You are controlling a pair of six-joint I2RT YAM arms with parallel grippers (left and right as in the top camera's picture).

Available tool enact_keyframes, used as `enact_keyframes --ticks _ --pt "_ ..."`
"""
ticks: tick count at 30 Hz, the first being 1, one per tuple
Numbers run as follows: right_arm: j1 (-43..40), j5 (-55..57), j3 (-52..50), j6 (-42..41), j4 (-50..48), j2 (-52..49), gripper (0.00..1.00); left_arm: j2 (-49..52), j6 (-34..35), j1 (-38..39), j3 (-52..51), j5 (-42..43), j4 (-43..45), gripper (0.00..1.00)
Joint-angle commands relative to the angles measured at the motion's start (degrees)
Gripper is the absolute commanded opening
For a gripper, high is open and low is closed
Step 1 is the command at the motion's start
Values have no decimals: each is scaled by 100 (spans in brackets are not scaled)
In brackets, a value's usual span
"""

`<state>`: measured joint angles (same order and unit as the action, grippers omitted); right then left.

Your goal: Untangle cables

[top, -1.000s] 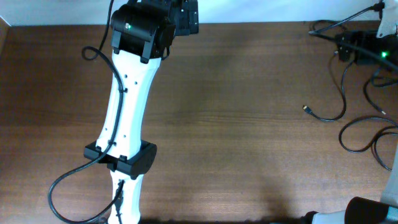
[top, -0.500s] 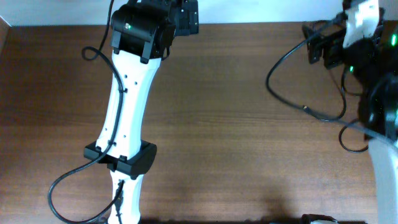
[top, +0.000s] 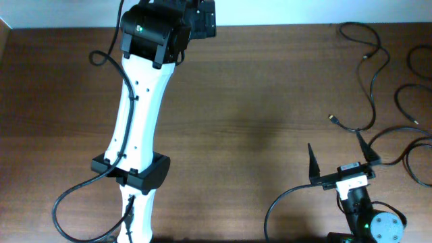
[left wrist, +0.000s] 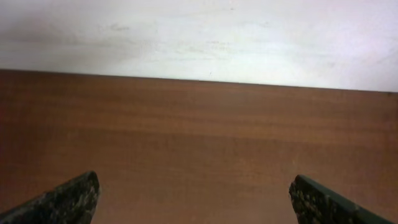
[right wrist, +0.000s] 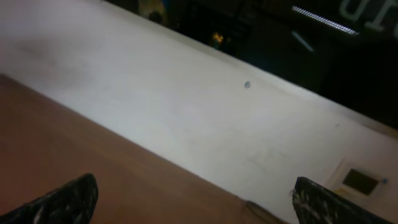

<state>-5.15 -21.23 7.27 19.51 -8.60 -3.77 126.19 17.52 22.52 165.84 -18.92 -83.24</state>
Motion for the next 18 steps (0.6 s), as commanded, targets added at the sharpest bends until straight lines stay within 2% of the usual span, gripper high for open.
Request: enact_keyframes --ticks 1,3,7,10,18 --pt "72 -271 -428 -44 -57 358 99 -31 -48 -20 -7 -37 0 99" --pt "308 -52 -621 -39 -155 358 99 -28 -48 -20 -7 -37 0 99" --pt "317 647 -695 -31 1213 358 99 -31 -48 -20 -7 -37 0 99" --pt "315 1436 -695 -24 1252 358 99 -31 -48 -20 -7 -37 0 99" --pt "317 1589 -695 -24 1270 356 99 -31 -48 -20 -7 -37 0 99"
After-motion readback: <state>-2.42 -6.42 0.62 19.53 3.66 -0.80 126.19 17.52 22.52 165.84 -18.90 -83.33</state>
